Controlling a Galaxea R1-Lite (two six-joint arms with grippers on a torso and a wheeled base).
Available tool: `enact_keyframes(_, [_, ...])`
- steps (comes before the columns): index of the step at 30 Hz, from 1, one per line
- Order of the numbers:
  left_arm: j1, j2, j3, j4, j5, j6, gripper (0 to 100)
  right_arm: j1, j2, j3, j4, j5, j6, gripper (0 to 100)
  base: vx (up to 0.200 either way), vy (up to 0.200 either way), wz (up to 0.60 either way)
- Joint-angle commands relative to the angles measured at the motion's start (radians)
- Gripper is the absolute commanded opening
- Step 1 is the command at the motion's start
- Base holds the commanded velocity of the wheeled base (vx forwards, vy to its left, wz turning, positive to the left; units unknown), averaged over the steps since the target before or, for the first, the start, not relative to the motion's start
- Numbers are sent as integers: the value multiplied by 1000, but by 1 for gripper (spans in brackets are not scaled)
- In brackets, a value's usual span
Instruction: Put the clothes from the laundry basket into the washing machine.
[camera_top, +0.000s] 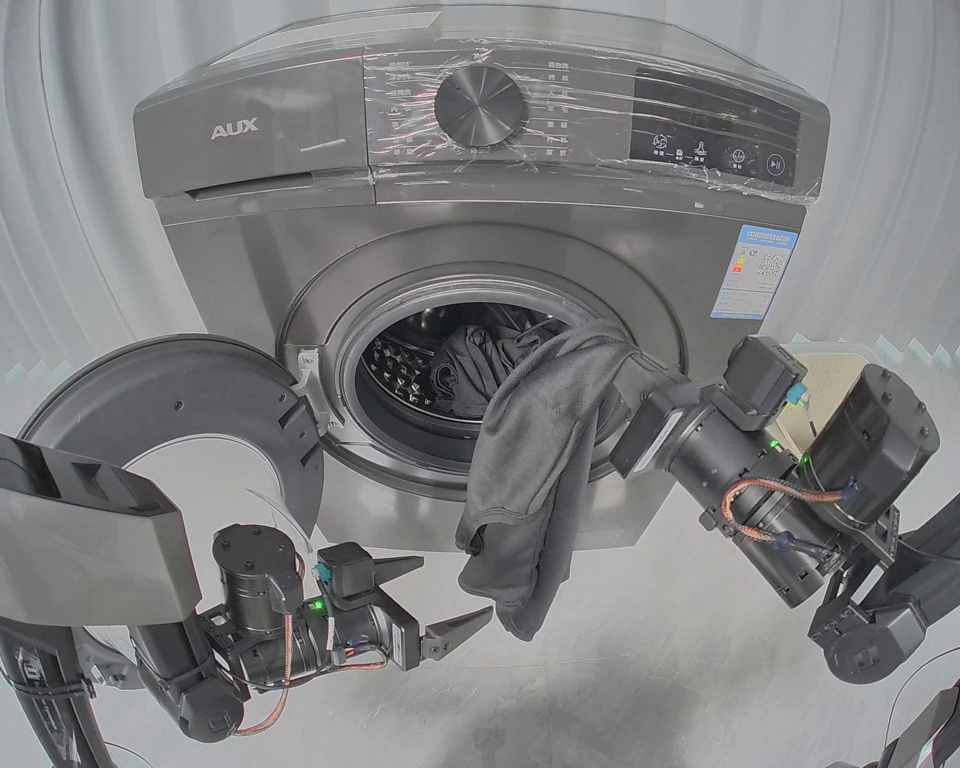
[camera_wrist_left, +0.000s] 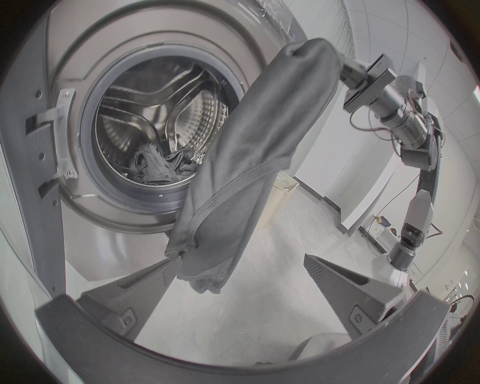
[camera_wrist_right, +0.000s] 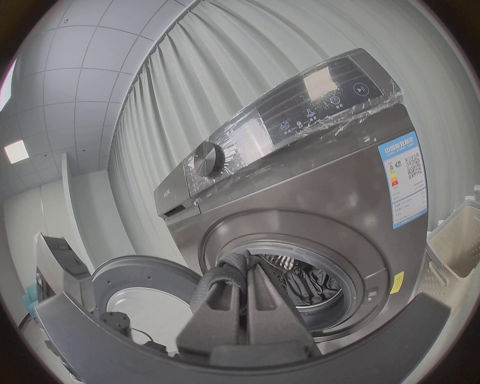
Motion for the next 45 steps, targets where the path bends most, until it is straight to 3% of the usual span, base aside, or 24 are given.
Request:
enact_keyframes(1, [12,64,-17,1,-1,0,100,8,-12,-20,-1,-3,1,0,0,0,0])
enact_keyframes(20, [23,240,-202,1,5,25,100,7,-10,-52,-1,-9,1,0,0,0,0])
enact_keyframes(29, [27,319,-314,1,81,26,100,5,-13,-54,0,-9,1,0,0,0,0])
enact_keyframes(45, [50,354,-325,1,81,29,100,8,-13,-45,-5,-12,4,0,0,0,0])
